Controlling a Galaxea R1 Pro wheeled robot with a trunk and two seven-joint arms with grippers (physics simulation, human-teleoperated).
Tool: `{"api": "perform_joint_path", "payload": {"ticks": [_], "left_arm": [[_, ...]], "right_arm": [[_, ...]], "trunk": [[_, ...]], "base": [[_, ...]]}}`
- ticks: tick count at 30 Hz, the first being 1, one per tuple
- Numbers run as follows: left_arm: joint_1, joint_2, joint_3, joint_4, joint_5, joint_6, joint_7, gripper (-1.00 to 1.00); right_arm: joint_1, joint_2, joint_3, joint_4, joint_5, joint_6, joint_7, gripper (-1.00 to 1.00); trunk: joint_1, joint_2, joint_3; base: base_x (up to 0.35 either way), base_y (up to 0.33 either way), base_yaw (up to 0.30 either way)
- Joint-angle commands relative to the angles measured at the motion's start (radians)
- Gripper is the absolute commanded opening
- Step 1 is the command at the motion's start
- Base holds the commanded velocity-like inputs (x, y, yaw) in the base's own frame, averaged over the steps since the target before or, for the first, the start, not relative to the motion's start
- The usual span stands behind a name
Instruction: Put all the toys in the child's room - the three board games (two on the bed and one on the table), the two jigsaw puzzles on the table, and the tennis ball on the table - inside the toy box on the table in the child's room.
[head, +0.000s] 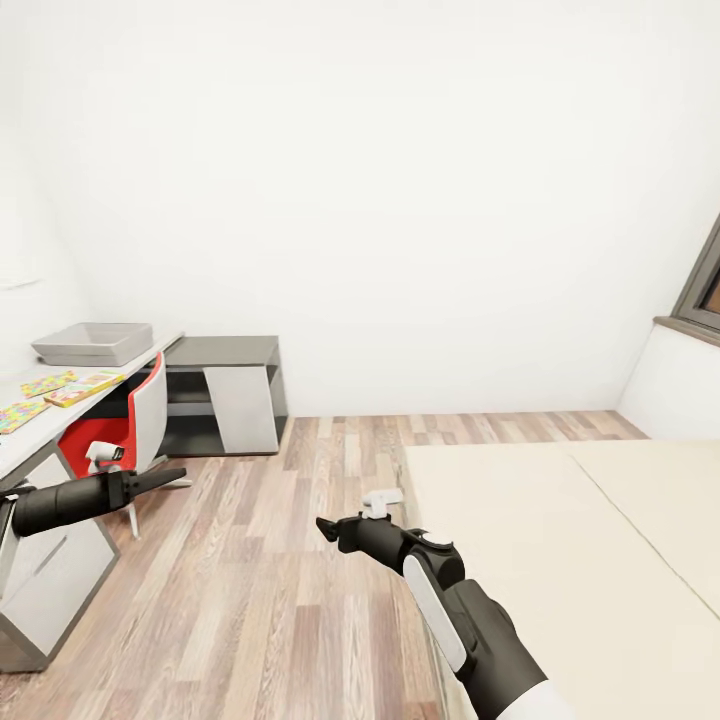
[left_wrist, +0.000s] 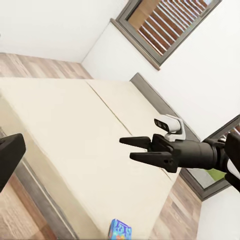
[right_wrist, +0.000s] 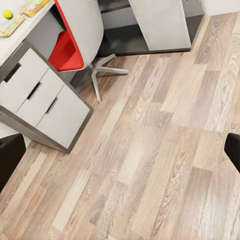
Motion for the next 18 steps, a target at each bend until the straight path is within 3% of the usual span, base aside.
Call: {"api": "perform_joint_path", "payload": {"ticks": [1, 6, 18], "left_arm": [[-0.001, 0.000, 0.000, 0.000, -0.001, 0.011, -0.004, 1.00], [-0.001, 0.001, 0.001, 0.000, 0.000, 0.011, -0.004, 1.00], [-0.001, 0.002, 0.002, 0.000, 0.000, 0.011, -0.004, 1.00]], "right_arm": [[-0.001, 0.000, -0.001, -0.002, -0.001, 0.005, 0.001, 1.00], [-0.001, 0.000, 0.000, -0.002, -0.003, 0.006, 0.001, 1.00], [-0.001, 0.001, -0.001, 0.000, -0.005, 0.006, 0.001, 1.00]], "trunk": [[0.001, -0.002, -0.002], [0.001, -0.002, -0.002], [0.001, -0.002, -0.002]], "base": [[0.000, 0.182, 0.000], [0.000, 0.223, -0.065], [0.000, 0.284, -0.258]]}}
